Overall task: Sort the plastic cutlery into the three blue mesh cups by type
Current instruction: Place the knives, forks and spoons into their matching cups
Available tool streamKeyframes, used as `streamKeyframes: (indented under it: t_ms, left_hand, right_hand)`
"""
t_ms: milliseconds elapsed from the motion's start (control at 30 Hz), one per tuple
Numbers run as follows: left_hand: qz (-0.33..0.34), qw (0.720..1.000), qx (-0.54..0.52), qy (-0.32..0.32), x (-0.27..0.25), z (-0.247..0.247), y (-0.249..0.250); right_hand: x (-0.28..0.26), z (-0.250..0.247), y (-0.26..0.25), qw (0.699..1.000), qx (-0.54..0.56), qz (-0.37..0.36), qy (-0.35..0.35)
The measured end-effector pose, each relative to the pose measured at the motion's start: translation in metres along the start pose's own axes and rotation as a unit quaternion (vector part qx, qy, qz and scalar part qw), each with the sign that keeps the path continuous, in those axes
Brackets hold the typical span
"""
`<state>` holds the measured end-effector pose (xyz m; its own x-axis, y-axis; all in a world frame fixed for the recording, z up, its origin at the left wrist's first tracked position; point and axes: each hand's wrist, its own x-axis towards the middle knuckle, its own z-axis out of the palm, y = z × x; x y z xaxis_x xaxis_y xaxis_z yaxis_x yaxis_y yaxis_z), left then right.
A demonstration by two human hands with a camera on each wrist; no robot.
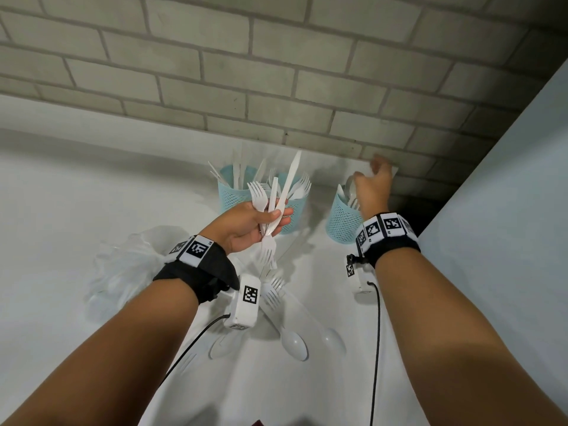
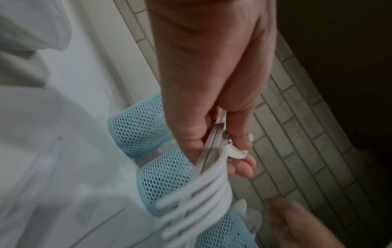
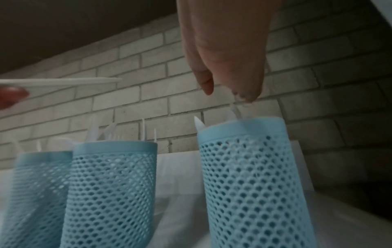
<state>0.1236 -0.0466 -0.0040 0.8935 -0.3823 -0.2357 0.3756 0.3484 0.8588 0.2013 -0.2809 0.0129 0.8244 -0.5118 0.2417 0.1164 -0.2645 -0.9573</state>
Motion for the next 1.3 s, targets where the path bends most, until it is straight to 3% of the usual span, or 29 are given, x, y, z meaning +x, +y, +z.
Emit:
streamKeyframes:
  t_ms: [100,200,333,467,567,633,800,933,1133,1300]
  left_hand:
    - [-0.012,1.0,-0.001,-0.003,-0.002,0.0,0.0]
    - [-0.024,1.0,0.01,-0.012,-0.005,0.003,0.0]
    - [-0.031,0.999,0.025,-0.027,-0.012,0.006,0.0]
    - [-0.033,0.998,0.026,-0.04,-0.02,0.005,0.002]
    - [-0.037,0.998,0.028,-0.038,-0.025,0.002,0.004]
    - [-0.037,0.999,0.016,-0.028,-0.027,0.0,0.004]
    - [-0.04,0.999,-0.036,-0.008,-0.03,-0.007,0.003]
    - [-0.044,0.998,-0.035,-0.01,-0.026,-0.008,-0.001]
    - [-0.045,0.999,-0.02,-0.012,-0.026,-0.004,0.001]
    - [-0.019,1.0,0.0,0.003,-0.026,-0.006,0.001]
  right_hand:
    - [-0.013,0.004,-0.023,0.981,-0.037,-0.188,0.018]
    - [-0.031,0.015,-0.047,0.94,-0.065,-0.333,-0.035]
    - [-0.053,0.035,-0.06,0.871,-0.201,-0.428,-0.131]
    - [-0.066,0.042,-0.054,0.796,-0.355,-0.435,-0.227]
    - [-0.072,0.042,-0.048,0.771,-0.387,-0.443,-0.245]
    - [-0.074,0.038,-0.045,0.786,-0.373,-0.427,-0.246]
    - [-0.07,0.021,-0.045,0.874,-0.304,-0.344,-0.158]
    - [-0.067,0.02,-0.047,0.912,-0.269,-0.237,-0.201]
    - [-0.075,0.028,-0.053,0.921,-0.179,-0.14,-0.317]
    - [-0.07,0.035,-0.054,0.945,-0.096,-0.094,-0.298]
